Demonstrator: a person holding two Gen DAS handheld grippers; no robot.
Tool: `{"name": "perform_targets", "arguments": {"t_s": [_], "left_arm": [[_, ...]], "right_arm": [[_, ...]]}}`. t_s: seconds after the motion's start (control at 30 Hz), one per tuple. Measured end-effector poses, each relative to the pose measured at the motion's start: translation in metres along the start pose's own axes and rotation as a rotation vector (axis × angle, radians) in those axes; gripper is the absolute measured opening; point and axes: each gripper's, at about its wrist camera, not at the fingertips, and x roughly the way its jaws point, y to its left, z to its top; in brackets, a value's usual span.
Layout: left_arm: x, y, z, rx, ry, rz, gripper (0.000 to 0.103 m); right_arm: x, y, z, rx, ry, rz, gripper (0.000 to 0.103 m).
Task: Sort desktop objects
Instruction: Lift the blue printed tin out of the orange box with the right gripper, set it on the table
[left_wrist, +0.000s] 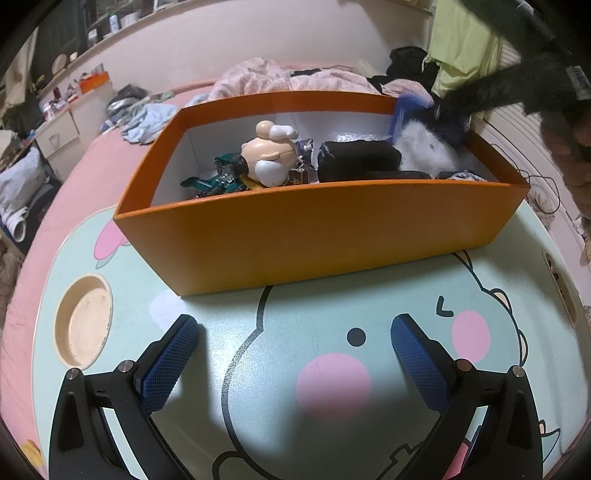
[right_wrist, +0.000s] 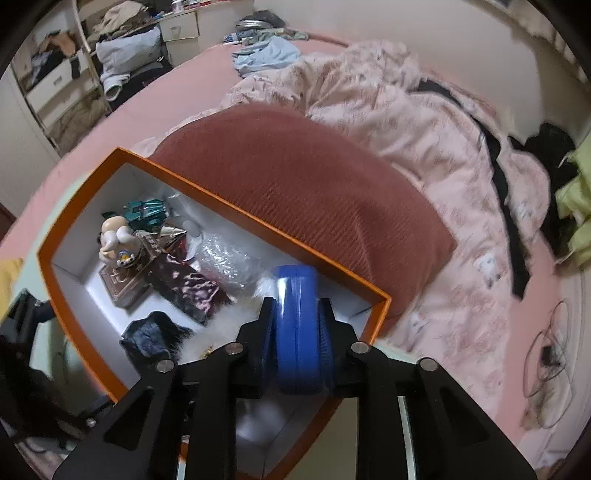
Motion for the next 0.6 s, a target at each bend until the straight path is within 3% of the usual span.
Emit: {"name": "perform_targets", "arguments": {"t_s": [0.1, 0.17, 0.23, 0.33, 0.47, 0.6], "left_arm": [[0.000, 0.000, 0.000, -0.002, 0.000, -0.002, 0.103], [-0.001, -0.001, 0.000, -0.001, 0.001, -0.001, 0.103], [-0.001, 0.000, 0.000, -0.002, 0.000, -0.001, 0.103], [-0.001, 0.003, -0.002, -0.002, 0.001, -0.001, 0.103], [-0.003, 0.002, -0.003, 0.007, 0.001, -0.004, 0.103], [-0.012, 0.007, -0.008, 0.009, -0.018, -0.075, 0.087]], "right_arm": [[-0.039, -0.005, -0.012, 0.088, -0.178, 0.062, 0.023], [-0.078, -0.012, -0.029, 0.173, -0.320, 0.155, 0.023], [-0.099, -0.018, -0.042, 0.230, -0.368, 0.256, 0.023], [-0.108, -0.016, -0.078, 0.294, -0.346, 0.402, 0.023], [-0.071, -0.003, -0.129, 0.419, -0.227, 0.539, 0.023], [-0.032, 0.009, -0.149, 0.522, -0.183, 0.610, 0.023]]}}
